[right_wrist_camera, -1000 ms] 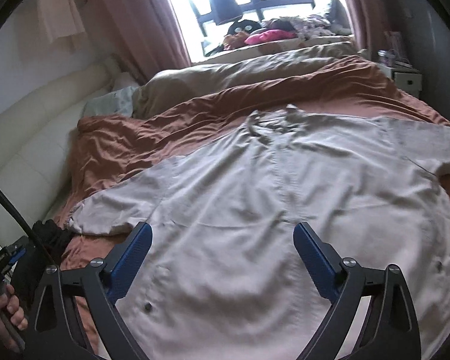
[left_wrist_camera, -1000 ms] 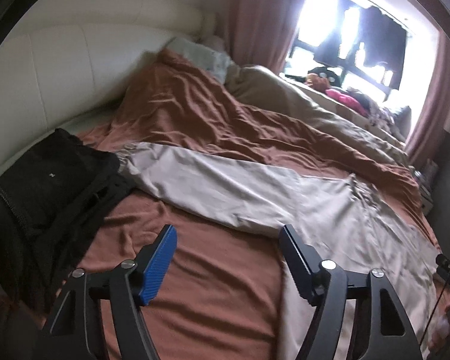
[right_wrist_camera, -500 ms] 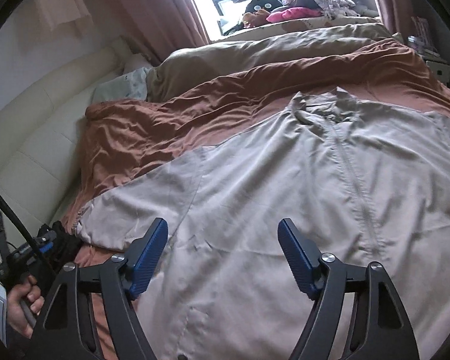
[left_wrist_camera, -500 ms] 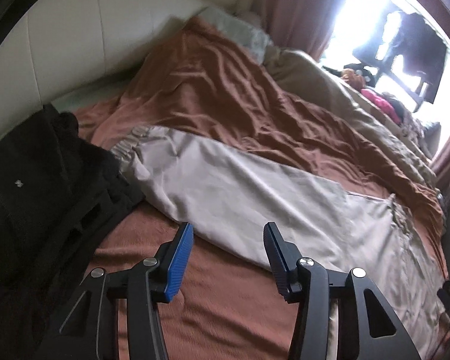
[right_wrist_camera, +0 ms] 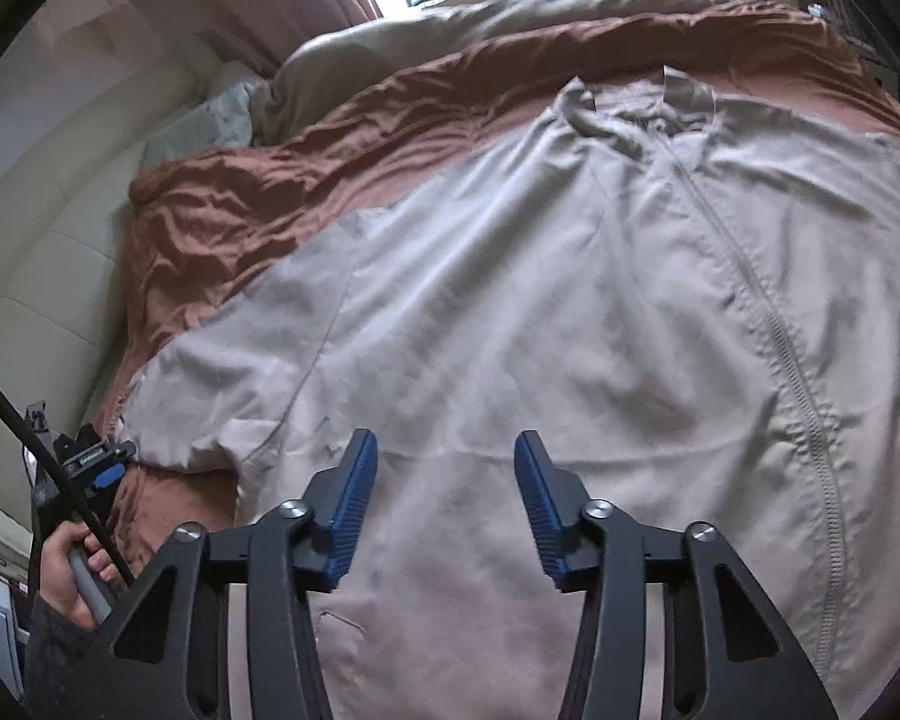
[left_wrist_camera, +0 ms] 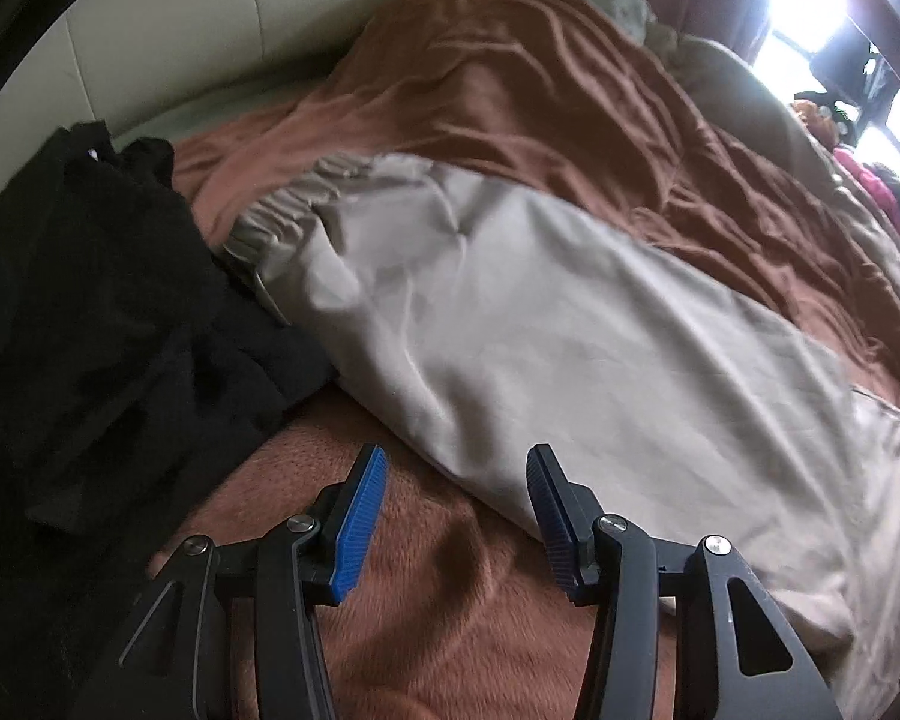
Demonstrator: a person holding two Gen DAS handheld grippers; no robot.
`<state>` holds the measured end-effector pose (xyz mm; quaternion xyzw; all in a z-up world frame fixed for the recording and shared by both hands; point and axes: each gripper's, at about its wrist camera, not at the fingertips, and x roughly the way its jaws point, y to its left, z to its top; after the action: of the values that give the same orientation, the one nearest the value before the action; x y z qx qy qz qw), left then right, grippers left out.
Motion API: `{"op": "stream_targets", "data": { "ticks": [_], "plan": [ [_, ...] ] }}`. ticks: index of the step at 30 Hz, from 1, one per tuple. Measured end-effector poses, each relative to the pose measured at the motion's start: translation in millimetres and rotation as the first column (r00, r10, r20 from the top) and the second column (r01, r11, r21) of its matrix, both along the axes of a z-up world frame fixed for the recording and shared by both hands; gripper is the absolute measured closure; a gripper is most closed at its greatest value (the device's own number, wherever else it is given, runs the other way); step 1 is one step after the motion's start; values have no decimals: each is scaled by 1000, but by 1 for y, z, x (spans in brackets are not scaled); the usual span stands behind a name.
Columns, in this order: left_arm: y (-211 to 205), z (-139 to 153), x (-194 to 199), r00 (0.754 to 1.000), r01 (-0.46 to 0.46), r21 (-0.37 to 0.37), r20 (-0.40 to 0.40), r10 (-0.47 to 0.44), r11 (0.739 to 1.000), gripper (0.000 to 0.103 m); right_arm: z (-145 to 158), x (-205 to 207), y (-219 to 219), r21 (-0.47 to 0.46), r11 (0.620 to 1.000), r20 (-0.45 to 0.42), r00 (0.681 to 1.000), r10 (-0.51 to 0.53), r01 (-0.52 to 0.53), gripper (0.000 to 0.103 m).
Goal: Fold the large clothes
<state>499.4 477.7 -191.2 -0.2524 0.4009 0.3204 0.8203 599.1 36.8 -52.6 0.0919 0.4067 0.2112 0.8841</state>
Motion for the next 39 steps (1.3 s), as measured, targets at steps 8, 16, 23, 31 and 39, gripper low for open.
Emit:
{"op": "stream_targets", "data": {
  "ticks": [8, 16, 23, 31, 39],
  "plan": [
    [4, 14, 2, 996, -46, 20, 72, 45, 999, 98, -16, 14, 35, 77, 990, -73, 989, 127, -121, 79],
    [-13, 90, 0, 977, 54, 43, 206, -62, 998, 99, -36, 42, 95, 133, 963, -137, 957, 254, -237, 88],
    [-34, 147, 13, 953, 135, 106, 258, -158, 985, 99, -72, 75, 132, 209, 944, -226, 927, 300, -255, 93],
    [-80, 205, 21, 902, 247, 154, 323, -285, 957, 99, -91, 101, 142, 272, 922, -266, 900, 347, -275, 95],
    [-135, 245, 30, 839, 355, 188, 367, -401, 916, 99, -30, 68, 97, 244, 937, -164, 942, 292, -249, 62]
  ]
}}
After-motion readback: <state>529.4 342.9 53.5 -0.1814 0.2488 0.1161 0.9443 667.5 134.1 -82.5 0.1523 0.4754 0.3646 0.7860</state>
